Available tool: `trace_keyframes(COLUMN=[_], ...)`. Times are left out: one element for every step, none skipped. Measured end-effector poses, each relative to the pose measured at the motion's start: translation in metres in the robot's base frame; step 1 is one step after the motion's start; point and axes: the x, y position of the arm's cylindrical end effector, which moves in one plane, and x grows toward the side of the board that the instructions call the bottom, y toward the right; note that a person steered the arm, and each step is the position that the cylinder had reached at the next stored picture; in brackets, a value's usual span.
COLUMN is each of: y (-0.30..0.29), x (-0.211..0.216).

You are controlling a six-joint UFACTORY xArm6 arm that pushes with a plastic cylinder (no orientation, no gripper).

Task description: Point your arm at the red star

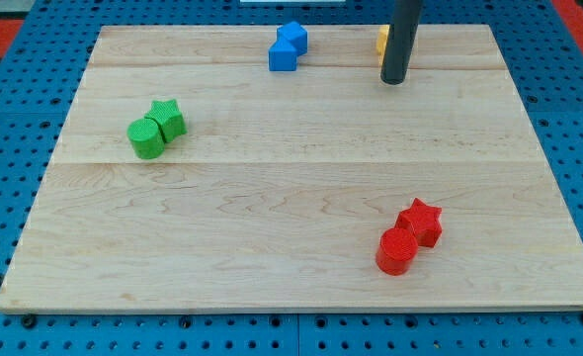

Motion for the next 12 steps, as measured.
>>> trace_keyframes(y=[0.000, 0.004, 0.004, 0.018, 0.082, 0.055, 0.018, 0.039, 0.019, 0.023, 0.069, 0.024], x=[0.000, 0.002, 0.002, 0.004, -0.051, -0.091, -0.087, -0.087, -0.047, -0.035, -0.022, -0.013])
